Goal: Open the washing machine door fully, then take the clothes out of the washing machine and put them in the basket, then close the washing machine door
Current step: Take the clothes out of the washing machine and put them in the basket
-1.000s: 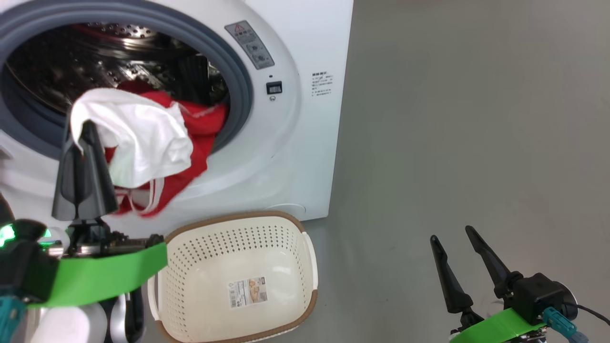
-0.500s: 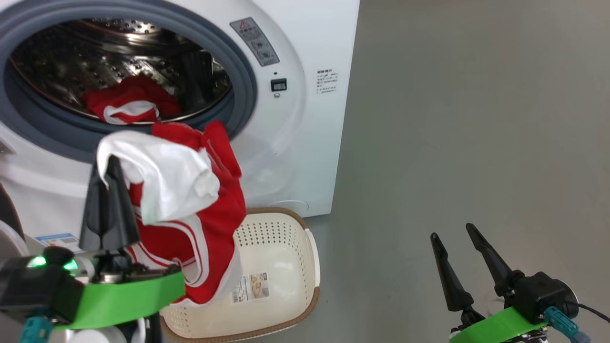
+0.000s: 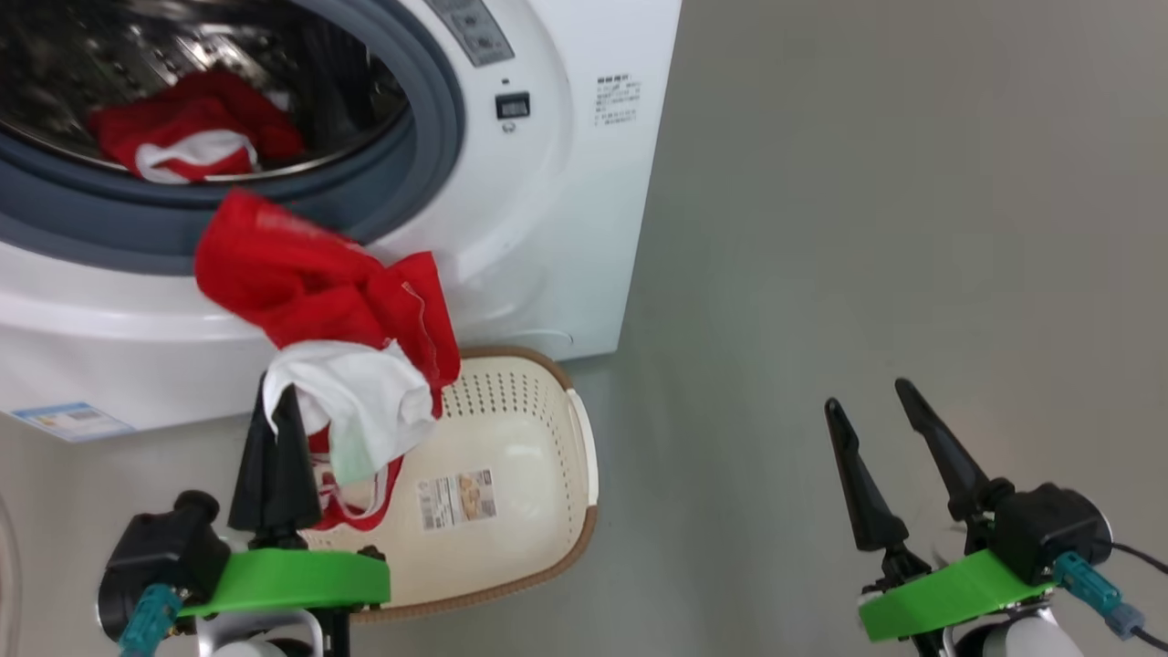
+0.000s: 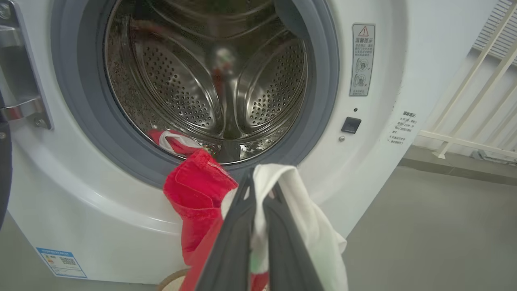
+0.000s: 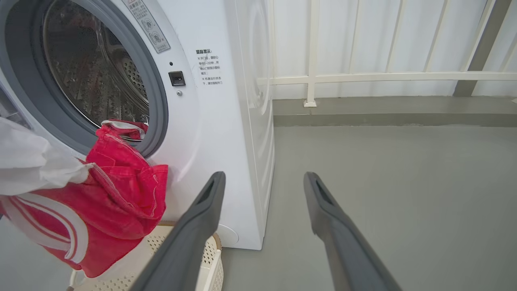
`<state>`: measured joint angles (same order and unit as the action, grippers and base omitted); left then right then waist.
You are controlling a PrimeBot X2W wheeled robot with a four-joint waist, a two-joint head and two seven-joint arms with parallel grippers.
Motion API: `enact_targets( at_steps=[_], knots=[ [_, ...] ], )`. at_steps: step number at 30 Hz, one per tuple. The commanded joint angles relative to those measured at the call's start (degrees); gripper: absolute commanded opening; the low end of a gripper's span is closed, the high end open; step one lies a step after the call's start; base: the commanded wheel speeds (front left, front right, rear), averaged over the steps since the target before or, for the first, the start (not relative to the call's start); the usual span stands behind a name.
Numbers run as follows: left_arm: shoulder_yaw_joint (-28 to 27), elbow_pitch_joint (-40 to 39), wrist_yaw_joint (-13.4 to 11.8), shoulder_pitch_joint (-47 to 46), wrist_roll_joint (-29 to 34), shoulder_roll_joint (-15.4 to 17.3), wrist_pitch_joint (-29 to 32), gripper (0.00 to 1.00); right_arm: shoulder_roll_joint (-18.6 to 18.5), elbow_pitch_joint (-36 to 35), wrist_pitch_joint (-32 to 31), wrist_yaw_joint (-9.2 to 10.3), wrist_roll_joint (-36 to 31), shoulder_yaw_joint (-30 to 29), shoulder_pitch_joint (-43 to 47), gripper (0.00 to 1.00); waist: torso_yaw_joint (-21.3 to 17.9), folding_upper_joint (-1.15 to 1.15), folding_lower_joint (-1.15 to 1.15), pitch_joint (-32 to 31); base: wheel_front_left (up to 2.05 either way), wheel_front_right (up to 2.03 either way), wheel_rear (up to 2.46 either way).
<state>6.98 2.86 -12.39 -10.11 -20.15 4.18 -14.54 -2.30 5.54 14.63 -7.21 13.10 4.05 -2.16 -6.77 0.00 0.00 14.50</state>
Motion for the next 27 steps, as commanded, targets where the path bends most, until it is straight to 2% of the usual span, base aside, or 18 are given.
enact_targets(
  at_steps=[1, 12, 27],
  knots=[
    [-2.6, 0.7, 1.3, -1.5, 0.7, 0.0, -0.5, 0.00, -0.6, -1.7, 0.4, -0.28, 0.2, 1.1, -1.9, 1.00, -1.0, 0.00, 0.00, 3.2, 0.00, 0.00, 0.00],
    [-5.3, 16.1, 6.3, -9.0, 2.7, -1.2, -0.5, 0.00, -0.6, -3.8, 0.4, -0.28, 0.8, 1.2, -5.7, 1.00, -3.1, 0.00, 0.00, 11.2, 0.00, 0.00, 0.00],
    [-5.0, 40.8, 7.8, -22.4, 0.2, -1.3, -0.5, 0.00, -0.6, -7.3, 0.4, -0.28, 2.9, 2.7, -10.5, 1.00, -5.6, 0.00, 0.00, 22.9, 0.00, 0.00, 0.00]
  ],
)
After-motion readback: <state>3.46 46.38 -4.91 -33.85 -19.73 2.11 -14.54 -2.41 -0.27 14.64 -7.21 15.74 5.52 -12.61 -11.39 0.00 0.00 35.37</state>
